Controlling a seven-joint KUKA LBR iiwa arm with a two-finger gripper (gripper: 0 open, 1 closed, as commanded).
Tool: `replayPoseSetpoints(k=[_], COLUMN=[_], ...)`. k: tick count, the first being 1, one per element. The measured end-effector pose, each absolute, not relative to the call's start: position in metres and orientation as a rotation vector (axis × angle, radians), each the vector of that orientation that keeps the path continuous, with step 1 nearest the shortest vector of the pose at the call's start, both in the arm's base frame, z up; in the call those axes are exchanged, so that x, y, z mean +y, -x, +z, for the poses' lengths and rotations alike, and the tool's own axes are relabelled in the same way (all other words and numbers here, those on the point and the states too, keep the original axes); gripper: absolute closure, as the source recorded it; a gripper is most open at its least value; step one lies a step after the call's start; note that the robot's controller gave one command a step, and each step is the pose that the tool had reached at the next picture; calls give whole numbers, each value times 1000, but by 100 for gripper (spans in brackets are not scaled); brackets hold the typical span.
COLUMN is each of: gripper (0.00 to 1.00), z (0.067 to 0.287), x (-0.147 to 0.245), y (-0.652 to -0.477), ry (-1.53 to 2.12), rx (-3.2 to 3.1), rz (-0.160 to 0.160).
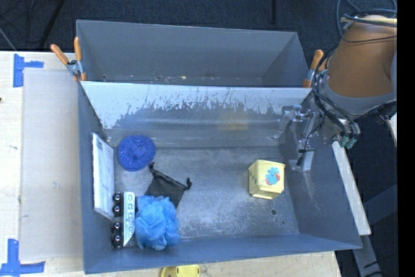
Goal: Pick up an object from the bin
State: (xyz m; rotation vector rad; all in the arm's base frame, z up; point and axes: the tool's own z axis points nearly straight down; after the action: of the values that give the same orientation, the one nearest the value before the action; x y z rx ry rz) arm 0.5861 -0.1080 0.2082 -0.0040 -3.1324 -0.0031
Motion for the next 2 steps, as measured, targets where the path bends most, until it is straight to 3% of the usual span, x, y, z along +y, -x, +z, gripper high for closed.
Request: replayPoseSetpoints(k=[1,2], gripper=[0,0], z=[213,135], x=[-107,-118], y=[-587,-562], ry=[0,61], rx=[-3141,-3142], rz=[-1,-1])
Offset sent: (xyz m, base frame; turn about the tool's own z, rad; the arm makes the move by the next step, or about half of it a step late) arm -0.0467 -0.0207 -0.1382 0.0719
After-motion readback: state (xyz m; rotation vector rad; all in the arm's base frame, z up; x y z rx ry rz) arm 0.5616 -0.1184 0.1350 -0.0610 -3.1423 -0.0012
